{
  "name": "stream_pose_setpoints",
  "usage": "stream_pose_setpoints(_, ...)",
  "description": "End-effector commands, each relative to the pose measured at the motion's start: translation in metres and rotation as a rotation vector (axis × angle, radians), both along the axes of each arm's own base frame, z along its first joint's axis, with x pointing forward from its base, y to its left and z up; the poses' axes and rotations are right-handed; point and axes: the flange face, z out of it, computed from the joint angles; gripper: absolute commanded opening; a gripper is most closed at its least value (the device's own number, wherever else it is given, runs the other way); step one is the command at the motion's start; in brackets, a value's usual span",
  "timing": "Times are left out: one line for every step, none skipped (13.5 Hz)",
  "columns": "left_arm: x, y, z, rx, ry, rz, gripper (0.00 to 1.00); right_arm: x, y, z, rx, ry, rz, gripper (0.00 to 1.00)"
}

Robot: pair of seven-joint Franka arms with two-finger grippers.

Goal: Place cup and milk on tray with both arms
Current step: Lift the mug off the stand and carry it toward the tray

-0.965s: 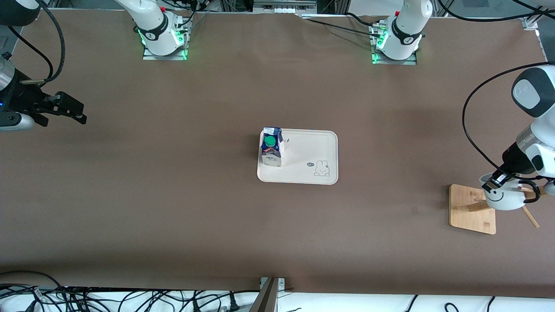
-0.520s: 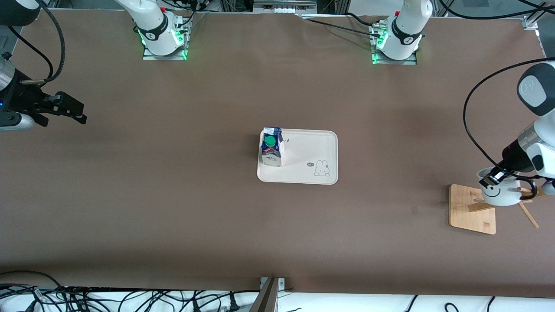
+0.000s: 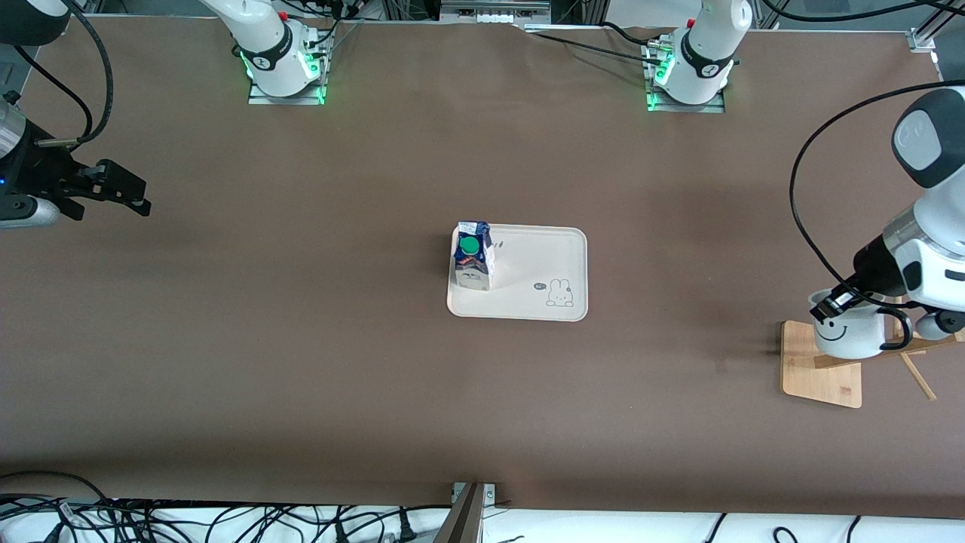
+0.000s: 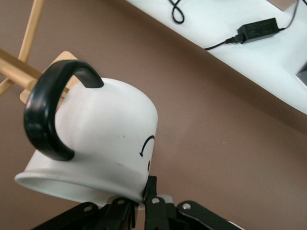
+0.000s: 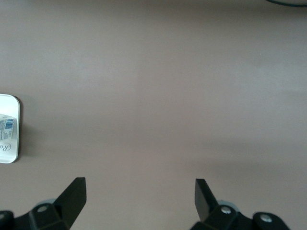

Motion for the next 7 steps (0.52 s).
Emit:
stream_pose_setpoints(-0.001, -0.044, 0.026, 0.062, 0.000, -0.088, 0.01, 0.002, 0.000, 0.005, -0.004, -0.002, -0.004, 1.00)
stream_pose_setpoints(-0.002, -0.061, 0.025, 0.063, 0.003, -0.117, 0.01, 0.002, 0.000, 0.005, -0.004, -0.002, -0.004, 1.00)
stream_pose_setpoints(-0.003, -0.078, 0.020, 0.062, 0.009, -0.143, 0.01, 0.002, 0.000, 0.005, -0.004, -0.004, -0.004, 1.00)
stream_pose_setpoints(-0.004, -0.101, 0.010, 0.060, 0.023, -0.180, 0.01, 0.002, 0.000, 0.005, -0.004, -0.002, -0.004, 1.00)
stream_pose_setpoints(-0.003, -0.122, -0.005, 0.058, 0.045, -0.210, 0.01, 0.002, 0.000, 0.005, -0.004, -0.004, -0.004, 1.00)
stream_pose_setpoints(0.002, -0.134, -0.022, 0.054, 0.067, -0.228, 0.01, 0.002, 0.000, 0.005, -0.004, -0.002, -0.004, 1.00)
stream_pose_setpoints(0.002, -0.150, -0.034, 0.052, 0.083, -0.250, 0.03, 0.002, 0.000, 0.005, -0.004, -0.002, -0.004, 1.00)
